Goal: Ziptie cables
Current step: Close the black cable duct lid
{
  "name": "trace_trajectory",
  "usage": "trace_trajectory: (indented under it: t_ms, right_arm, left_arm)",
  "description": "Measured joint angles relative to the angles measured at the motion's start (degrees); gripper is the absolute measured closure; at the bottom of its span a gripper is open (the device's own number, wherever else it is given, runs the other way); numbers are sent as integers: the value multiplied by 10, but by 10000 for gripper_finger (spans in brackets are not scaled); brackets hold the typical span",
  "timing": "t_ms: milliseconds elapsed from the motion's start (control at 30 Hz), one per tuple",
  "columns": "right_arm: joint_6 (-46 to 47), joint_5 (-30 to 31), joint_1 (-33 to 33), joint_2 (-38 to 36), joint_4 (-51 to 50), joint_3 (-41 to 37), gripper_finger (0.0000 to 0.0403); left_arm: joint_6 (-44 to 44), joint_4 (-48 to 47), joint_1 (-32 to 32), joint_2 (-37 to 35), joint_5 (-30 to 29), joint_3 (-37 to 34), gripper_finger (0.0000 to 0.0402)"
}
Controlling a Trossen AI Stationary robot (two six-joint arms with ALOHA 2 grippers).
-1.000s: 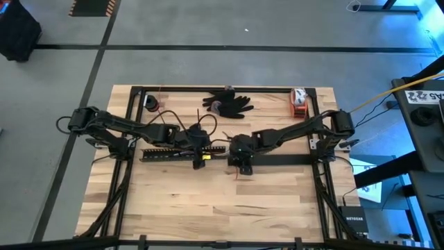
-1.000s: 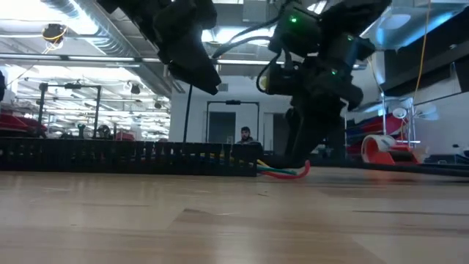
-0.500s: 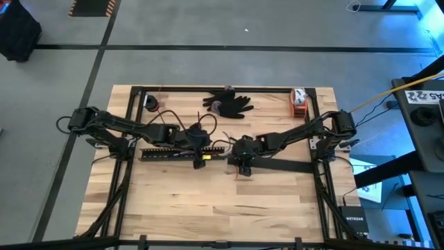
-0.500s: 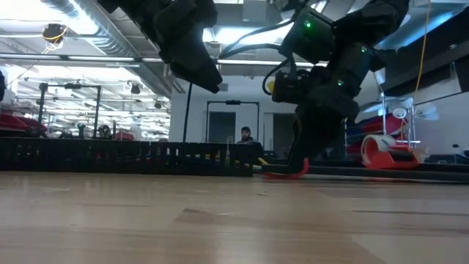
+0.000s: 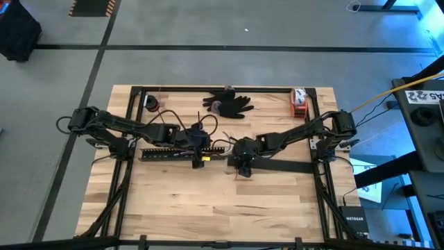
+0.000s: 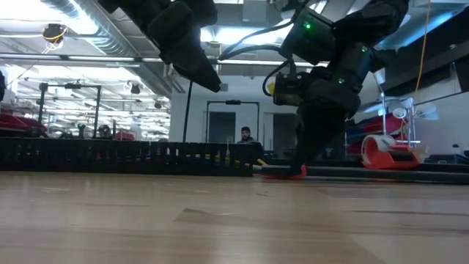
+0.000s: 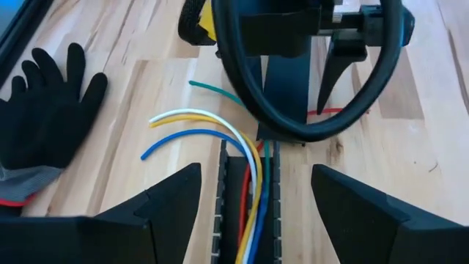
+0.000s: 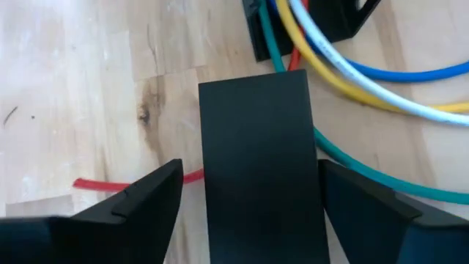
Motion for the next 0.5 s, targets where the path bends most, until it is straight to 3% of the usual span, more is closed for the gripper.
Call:
trace_trajectory:
  t_ms: [233, 500]
  right_arm:
    - [-26, -5, 0, -10, -14, 0, 101]
    - [-48, 10, 3, -99, -15, -21, 109]
  left_arm:
    - [-19, 0, 0, 0, 0, 0, 148]
    - [-86, -4, -1, -1, 0, 0, 149]
